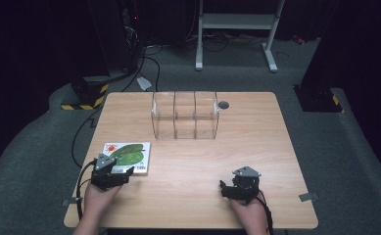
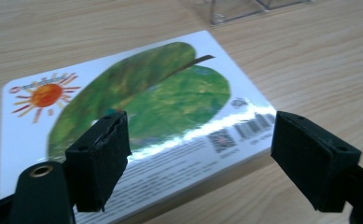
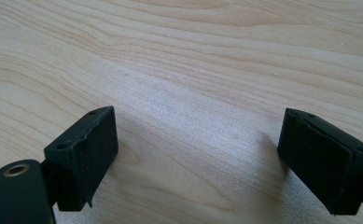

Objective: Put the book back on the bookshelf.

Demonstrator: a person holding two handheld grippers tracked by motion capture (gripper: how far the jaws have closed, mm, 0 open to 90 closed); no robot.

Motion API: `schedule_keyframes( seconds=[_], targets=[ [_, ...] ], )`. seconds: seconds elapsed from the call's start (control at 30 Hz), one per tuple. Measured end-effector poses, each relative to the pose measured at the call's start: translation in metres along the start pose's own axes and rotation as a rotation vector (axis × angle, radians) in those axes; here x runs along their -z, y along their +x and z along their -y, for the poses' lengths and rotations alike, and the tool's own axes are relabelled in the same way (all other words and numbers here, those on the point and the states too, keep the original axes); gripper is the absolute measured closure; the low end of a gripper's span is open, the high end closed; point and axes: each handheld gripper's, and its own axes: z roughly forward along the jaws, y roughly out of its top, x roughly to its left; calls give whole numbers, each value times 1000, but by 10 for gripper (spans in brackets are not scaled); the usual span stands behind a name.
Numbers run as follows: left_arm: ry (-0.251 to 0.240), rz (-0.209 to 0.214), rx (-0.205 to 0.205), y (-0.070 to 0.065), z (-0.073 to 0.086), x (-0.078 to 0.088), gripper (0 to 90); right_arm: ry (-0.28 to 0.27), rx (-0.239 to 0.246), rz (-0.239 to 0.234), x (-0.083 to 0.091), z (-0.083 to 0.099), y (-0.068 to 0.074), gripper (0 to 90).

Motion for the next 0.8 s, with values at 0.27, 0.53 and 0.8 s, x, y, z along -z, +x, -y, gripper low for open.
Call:
schedule_keyframes(
  seconds=[0.27, 0.53, 0.8],
  targets=[
    [-5, -68, 108, 35, 8, 0, 206, 0, 0, 1, 0, 0, 0, 118],
    [19, -93, 179, 55, 15, -2, 210, 0, 0, 3, 0, 0, 0, 119],
    [47, -78, 204, 60, 20, -6, 222, 0, 0, 3, 0, 0, 0, 120]
  ],
)
